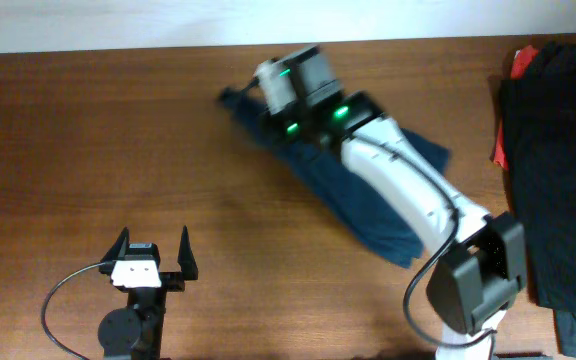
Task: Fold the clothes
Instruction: 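Drag the navy shorts leftward with the right gripper, laying them flat, then release the shorts and move the right gripper back to the stack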
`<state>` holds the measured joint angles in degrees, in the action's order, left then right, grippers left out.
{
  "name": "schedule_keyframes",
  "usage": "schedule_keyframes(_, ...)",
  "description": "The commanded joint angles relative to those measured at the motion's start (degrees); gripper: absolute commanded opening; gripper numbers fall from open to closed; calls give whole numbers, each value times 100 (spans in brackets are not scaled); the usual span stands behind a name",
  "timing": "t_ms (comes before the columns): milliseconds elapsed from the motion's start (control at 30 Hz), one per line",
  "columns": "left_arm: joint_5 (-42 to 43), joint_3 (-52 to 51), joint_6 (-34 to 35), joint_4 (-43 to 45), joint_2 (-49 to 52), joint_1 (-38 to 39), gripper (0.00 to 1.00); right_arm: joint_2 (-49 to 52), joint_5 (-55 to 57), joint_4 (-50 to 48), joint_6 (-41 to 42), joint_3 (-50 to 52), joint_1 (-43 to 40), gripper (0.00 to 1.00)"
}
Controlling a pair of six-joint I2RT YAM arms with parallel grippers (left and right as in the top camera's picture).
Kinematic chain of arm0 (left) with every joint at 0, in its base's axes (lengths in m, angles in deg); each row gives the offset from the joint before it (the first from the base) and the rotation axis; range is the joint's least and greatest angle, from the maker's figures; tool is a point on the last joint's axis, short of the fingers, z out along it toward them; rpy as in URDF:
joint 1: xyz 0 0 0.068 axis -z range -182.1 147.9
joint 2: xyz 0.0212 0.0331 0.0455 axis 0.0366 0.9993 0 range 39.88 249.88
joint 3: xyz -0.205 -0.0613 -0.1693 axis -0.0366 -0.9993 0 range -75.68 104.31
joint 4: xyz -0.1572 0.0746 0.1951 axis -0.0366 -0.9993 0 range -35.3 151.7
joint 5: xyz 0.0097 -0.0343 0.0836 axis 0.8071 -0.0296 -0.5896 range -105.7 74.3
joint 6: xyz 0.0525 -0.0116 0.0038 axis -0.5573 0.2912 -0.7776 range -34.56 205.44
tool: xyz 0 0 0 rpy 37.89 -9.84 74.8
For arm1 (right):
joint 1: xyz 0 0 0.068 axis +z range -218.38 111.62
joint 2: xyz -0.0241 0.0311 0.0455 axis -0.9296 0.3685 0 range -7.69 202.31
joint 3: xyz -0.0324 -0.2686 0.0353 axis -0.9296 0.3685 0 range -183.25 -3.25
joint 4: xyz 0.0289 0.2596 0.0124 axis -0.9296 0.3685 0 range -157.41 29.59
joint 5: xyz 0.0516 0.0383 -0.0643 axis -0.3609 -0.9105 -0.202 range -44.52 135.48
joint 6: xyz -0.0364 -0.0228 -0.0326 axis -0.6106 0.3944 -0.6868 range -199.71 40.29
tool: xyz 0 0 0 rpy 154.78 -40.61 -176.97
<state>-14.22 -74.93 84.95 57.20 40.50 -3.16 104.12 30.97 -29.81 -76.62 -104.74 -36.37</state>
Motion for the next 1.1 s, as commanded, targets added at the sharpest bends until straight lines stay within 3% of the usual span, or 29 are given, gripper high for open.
schedule_keyframes(0, 20, -24, -109, -11, -22, -24, 99, -37, 166, -205, 330, -181, 549, 21)
schedule_keyframes(33, 20, -24, -109, -13, -22, -24, 99, -39, 173, -273, 341, -181, 662, 68)
schedule_keyframes(67, 20, -24, -107, -13, -22, -24, 99, -44, 186, -284, 341, -188, 691, 92)
schedule_keyframes(133, 20, -24, -109, -13, -22, -24, 99, -138, 186, -103, 341, -273, 595, 91)
schedule_keyframes(200, 20, -24, -109, -11, -22, -24, 99, -356, 190, 273, 343, -463, 264, 98)
schedule_keyframes(333, 20, -24, -109, -13, -22, -24, 99, -776, 916, 1683, 684, -721, -1340, 99)
schedule_keyframes(467, 20, -24, -109, -13, -22, -24, 99, -538, 918, 3128, 686, -634, -3021, 99)
schedule_keyframes(533, 20, -24, -109, -13, -22, -24, 99, -339, 702, 3300, 688, -236, -3506, 99)
schedule_keyframes(600, 20, -24, -109, -13, -22, -24, 99, -122, 319, 3128, 684, 291, -3738, 100)
schedule_keyframes(700, 20, -24, -109, -13, -22, -24, 99, 44, 223, 2509, 684, 916, -3644, 86)
schedule_keyframes(867, 20, -24, -109, -13, -22, -24, 99, 273, 188, 1104, 688, 2131, -3486, 84)
schedule_keyframes(967, 20, -24, -109, -13, -22, -24, 99, 291, -39, 857, 686, 2400, -3458, 82)
schedule_keyframes(1067, 20, -24, -109, -11, -22, -24, 99, 291, -162, 605, 688, 2577, -3340, 72)
